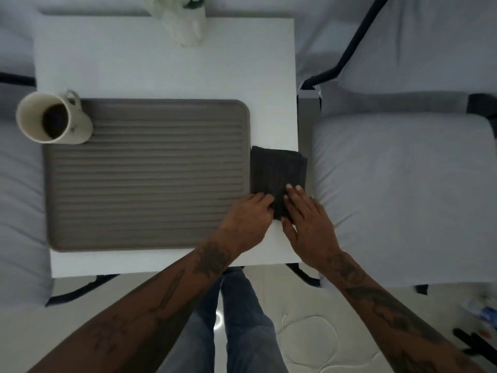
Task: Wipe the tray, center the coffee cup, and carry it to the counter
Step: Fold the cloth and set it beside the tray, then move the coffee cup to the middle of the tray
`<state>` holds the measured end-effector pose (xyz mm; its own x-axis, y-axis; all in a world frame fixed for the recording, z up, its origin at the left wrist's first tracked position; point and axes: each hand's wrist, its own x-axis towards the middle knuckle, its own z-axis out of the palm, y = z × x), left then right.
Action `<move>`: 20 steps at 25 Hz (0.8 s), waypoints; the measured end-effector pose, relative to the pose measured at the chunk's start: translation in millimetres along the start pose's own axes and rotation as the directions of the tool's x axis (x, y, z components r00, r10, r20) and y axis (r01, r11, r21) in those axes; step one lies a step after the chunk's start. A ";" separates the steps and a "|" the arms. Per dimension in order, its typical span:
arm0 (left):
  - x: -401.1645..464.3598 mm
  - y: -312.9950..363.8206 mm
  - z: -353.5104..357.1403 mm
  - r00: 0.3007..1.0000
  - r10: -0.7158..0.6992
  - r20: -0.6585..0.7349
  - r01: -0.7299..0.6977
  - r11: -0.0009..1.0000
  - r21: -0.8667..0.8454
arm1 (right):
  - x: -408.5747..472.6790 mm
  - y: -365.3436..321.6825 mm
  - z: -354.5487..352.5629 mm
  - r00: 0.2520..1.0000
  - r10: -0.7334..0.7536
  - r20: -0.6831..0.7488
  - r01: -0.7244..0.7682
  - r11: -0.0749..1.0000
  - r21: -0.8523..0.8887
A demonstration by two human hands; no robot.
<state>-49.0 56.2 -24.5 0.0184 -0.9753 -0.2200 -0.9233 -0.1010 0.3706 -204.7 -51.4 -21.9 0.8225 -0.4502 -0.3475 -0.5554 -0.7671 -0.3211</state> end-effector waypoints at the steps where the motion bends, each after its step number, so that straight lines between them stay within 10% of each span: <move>1: -0.6 -0.1 -5.4 1.000 -0.010 -0.024 0.009 0.998 -0.055 | 3.4 -3.8 -5.8 1.000 0.005 0.003 -0.005 1.000 0.004; 6: -69.1 -44.2 -66.2 0.857 -0.395 -0.332 0.224 0.865 -0.449 | 47.8 -82.2 -55.2 0.999 0.026 -0.034 -0.015 0.953 0.303; 12: -199.9 -182.3 -158.9 0.568 -0.669 -0.479 0.454 0.740 -0.496 | 138.2 -242.8 -86.8 0.979 -0.147 -0.140 0.200 0.815 0.543; 20: -216.1 -322.9 -152.8 0.699 -0.659 -0.276 0.457 0.709 -0.536 | 214.6 -338.7 -35.7 0.986 -0.147 -0.084 0.169 0.832 0.529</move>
<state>303.8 269.6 41.3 0.7277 -0.6695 -0.1490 -0.4408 -0.6230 0.6462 164.3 95.6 43.7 0.9027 -0.3691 -0.2214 -0.3873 -0.4721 -0.7919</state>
